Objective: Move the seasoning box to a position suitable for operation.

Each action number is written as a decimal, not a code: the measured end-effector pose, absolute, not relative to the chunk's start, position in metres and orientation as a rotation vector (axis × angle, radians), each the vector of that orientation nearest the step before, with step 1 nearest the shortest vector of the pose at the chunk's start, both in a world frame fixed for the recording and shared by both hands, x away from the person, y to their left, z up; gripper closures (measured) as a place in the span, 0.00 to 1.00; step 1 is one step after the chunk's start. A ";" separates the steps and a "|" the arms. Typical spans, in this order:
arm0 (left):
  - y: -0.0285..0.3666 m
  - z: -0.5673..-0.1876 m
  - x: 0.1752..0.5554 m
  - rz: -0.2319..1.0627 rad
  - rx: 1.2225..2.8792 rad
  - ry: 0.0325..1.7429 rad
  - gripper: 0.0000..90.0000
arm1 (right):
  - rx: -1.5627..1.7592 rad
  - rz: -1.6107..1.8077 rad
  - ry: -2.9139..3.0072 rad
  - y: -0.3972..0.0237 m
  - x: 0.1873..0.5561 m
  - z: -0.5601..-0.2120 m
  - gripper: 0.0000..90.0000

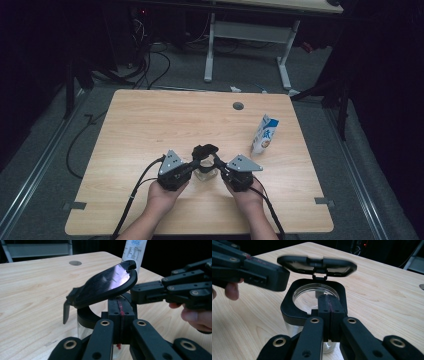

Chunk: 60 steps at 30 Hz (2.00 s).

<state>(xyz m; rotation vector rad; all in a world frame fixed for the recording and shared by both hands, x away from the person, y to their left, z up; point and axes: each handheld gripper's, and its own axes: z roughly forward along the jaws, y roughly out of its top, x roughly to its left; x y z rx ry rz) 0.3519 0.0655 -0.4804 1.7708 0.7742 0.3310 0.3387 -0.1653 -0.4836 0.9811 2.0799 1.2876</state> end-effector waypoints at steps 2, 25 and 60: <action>0.066 -0.479 0.354 0.331 1.765 0.782 1.00 | 0.986 1.290 2.083 -0.166 0.339 -0.484 1.00; 0.076 -0.474 0.381 0.375 1.722 0.869 1.00 | 0.979 1.326 2.073 -0.168 0.339 -0.486 1.00; 0.079 -0.475 0.383 0.398 1.729 0.893 1.00 | 0.960 1.352 2.074 -0.171 0.340 -0.488 1.00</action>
